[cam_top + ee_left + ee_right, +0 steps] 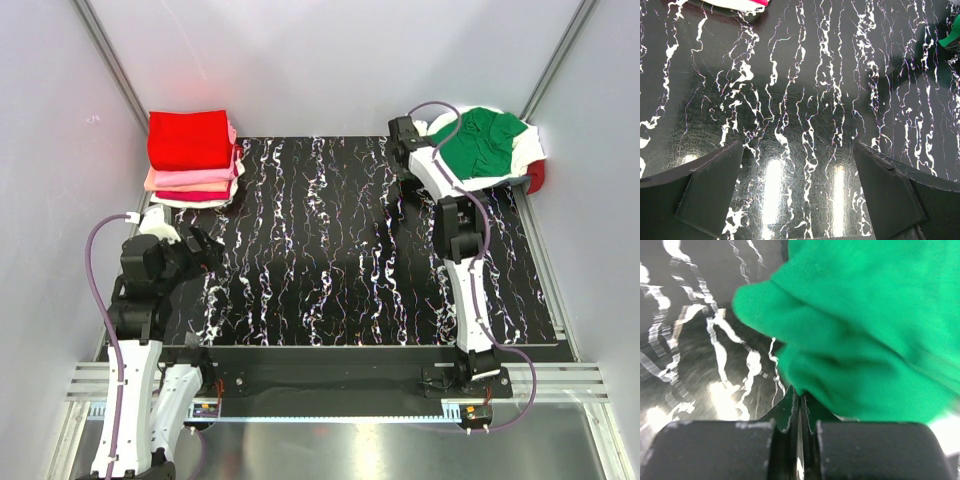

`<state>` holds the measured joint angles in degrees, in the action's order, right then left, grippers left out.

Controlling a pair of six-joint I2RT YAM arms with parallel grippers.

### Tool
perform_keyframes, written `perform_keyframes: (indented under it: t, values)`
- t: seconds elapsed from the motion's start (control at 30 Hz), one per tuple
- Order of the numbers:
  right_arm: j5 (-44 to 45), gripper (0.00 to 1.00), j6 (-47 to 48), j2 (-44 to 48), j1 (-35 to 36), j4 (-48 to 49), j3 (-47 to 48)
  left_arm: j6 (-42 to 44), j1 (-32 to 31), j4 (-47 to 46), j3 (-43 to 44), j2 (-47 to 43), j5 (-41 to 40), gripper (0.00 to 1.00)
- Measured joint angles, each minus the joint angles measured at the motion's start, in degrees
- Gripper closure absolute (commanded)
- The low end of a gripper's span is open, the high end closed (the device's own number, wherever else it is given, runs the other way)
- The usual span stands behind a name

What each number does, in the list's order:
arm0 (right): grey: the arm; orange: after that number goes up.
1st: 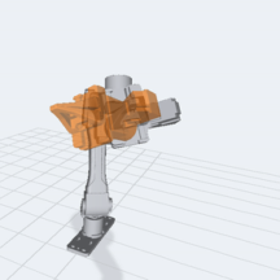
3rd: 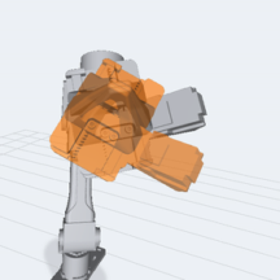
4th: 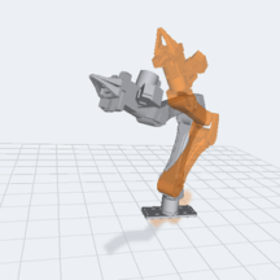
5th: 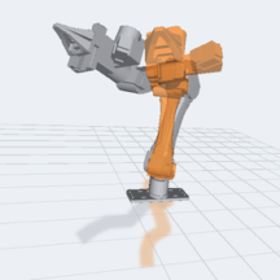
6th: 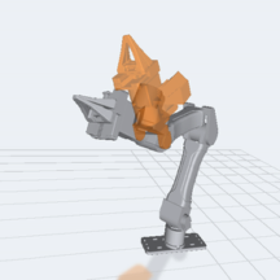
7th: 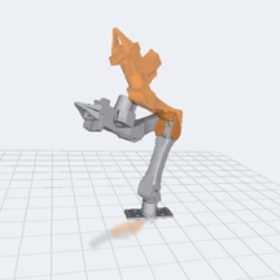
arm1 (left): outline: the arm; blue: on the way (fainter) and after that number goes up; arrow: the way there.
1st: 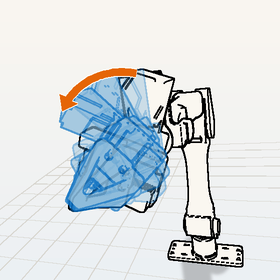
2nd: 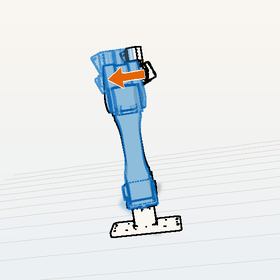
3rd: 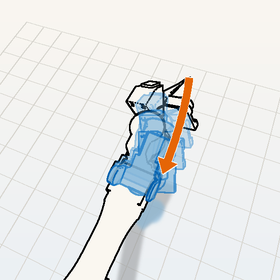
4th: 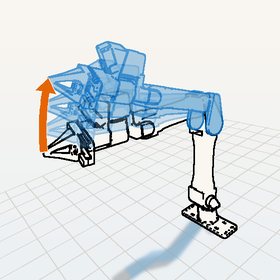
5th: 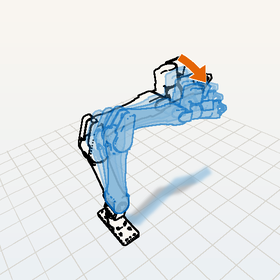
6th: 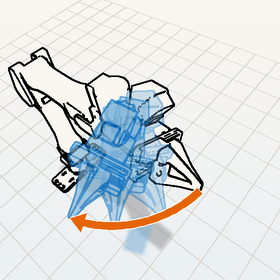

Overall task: Fold and stack the t-shirts
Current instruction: Grab the tshirt from the pile

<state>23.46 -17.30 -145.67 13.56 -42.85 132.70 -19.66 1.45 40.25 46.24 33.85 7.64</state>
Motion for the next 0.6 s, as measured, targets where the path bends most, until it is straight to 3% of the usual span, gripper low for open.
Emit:
perform_keyframes:
  t: [0.27, 0.6]
  values:
    - [1.1, 1.00, 3.0, 16.9, 4.6, 4.5, -7.7, 0.0, 0.0, -0.1, 0.0, -0.6, 0.0, 0.01]
    - [-8.1, 1.00, 12.7, 23.8, 21.8, 2.6, 10.1, 0.2, 0.0, 0.0, 0.0, -1.2, 0.0, 0.01]
